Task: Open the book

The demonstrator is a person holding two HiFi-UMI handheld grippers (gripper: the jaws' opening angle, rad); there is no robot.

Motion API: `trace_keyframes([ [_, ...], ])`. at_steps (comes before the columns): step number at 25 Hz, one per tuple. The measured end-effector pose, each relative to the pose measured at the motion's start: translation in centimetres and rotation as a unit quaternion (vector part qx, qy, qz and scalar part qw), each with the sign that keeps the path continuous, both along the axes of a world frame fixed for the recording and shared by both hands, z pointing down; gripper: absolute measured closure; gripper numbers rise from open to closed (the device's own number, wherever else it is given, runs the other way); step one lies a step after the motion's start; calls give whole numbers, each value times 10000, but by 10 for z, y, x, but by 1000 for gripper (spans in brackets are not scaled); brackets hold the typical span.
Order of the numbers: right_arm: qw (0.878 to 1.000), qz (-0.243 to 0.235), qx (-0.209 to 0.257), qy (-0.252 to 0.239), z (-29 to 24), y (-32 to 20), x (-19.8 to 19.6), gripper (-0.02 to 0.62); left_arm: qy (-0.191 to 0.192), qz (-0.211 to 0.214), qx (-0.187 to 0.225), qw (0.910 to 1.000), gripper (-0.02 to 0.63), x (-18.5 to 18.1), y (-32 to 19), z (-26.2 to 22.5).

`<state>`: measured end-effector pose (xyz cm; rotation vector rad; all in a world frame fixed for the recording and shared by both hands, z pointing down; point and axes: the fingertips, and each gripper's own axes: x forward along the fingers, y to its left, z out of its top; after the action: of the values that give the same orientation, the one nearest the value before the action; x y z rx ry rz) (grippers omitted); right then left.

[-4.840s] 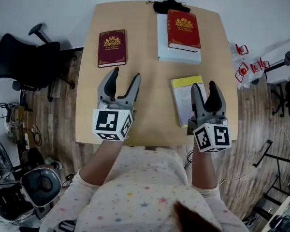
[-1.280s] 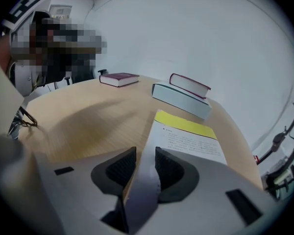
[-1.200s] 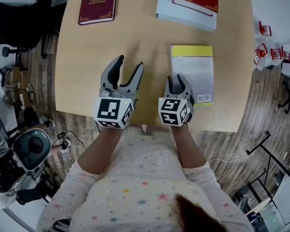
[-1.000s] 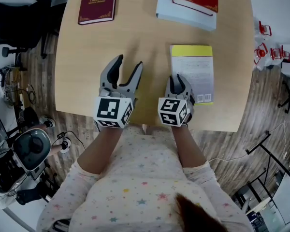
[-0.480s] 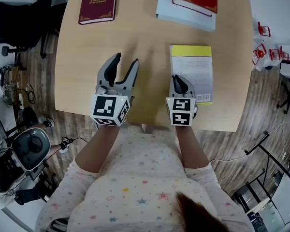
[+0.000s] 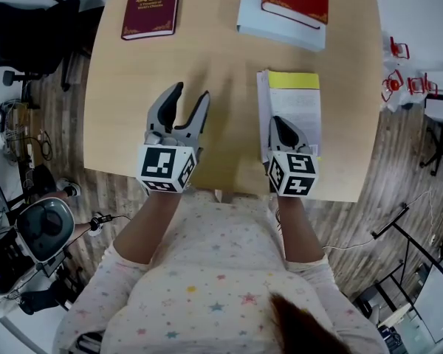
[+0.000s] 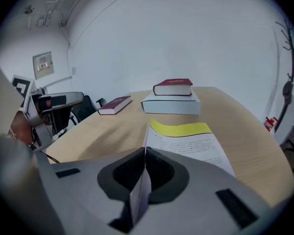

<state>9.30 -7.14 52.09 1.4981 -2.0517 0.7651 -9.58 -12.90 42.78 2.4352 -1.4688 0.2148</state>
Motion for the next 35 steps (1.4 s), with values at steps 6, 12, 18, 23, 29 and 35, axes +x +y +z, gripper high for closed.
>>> trace_keyframes([
  [6, 9963, 87, -88, -847, -7, 0, 8, 586, -24, 7, 27, 10000, 388, 4, 3, -6],
  [12, 9986, -290, -184, -407, 5, 0, -3, 586, -57, 28, 8, 10000, 390, 11, 9, -10],
  [18, 9958, -680, 163, 586, -6, 0, -1, 586, -64, -6, 21, 10000, 390, 12, 12, -13],
  [23, 9940, -614, 403, 814, -28, -1, 16, 586, -50, -3, 52, 10000, 391, 15, 11, -16],
  [29, 9911, -515, 612, 1067, -48, -6, 41, 588, -38, 71, 113, 9999, 391, 25, 7, -20],
  [35, 9895, -427, 693, 1197, -59, -10, 61, 588, -33, 109, 199, 9997, 398, 33, 2, -27],
])
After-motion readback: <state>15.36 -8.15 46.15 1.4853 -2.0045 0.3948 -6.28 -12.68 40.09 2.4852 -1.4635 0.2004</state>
